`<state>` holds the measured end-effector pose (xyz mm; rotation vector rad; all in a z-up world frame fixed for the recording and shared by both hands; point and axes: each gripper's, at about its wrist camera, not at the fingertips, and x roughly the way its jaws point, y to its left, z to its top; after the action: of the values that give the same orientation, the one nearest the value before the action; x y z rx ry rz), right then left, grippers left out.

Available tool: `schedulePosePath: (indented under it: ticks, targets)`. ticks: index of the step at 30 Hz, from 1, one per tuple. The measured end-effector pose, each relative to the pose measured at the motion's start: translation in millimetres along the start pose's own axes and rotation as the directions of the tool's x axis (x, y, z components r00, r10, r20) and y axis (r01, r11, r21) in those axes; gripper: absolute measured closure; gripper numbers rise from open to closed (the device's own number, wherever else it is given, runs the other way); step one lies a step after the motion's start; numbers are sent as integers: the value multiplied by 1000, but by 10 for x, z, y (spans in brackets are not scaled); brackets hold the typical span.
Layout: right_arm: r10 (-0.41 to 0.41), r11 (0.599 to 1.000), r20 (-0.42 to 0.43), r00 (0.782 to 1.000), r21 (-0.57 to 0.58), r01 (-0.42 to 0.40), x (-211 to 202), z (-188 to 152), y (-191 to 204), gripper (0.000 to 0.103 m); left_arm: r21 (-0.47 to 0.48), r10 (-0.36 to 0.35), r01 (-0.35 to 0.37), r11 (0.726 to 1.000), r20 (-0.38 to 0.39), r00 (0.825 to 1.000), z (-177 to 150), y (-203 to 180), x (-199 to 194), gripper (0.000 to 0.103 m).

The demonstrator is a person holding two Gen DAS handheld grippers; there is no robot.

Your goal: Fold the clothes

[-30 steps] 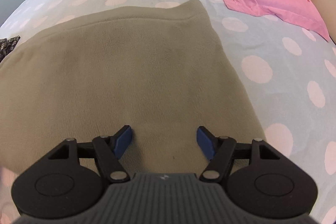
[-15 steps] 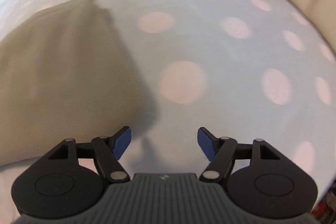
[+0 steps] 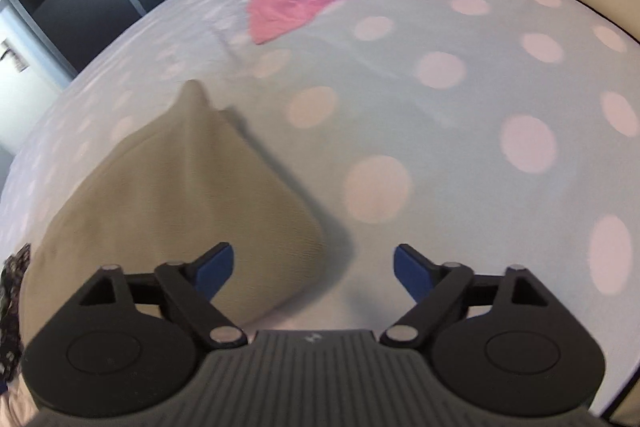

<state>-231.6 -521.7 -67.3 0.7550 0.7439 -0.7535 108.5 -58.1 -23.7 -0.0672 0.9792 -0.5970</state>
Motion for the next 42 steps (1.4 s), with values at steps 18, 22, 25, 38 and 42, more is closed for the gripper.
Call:
schedulePosePath:
  ticks: [18, 22, 25, 38, 42]
  targets:
    - [225, 959, -235, 945, -117, -258, 1344, 659, 153, 13, -88, -159, 146, 985, -161, 974, 497, 351, 1426, 32]
    - [218, 954, -272, 937, -145, -264, 1601, 747, 215, 13, -164, -239, 207, 965, -213, 947, 541, 507, 1673, 25]
    - [259, 948, -312, 914, -100, -302, 1808, 818, 207, 8, -184, -281, 243, 952, -216, 935, 566, 555, 1742, 22]
    - [381, 905, -338, 860, -54, -422, 2339, 938, 390, 8, -241, -365, 317, 917, -190, 912, 570, 423, 1958, 37]
    - [404, 897, -353, 844, -30, -441, 2346, 938, 524, 45, -244, -359, 311, 919, -189, 914, 577, 414, 1947, 46]
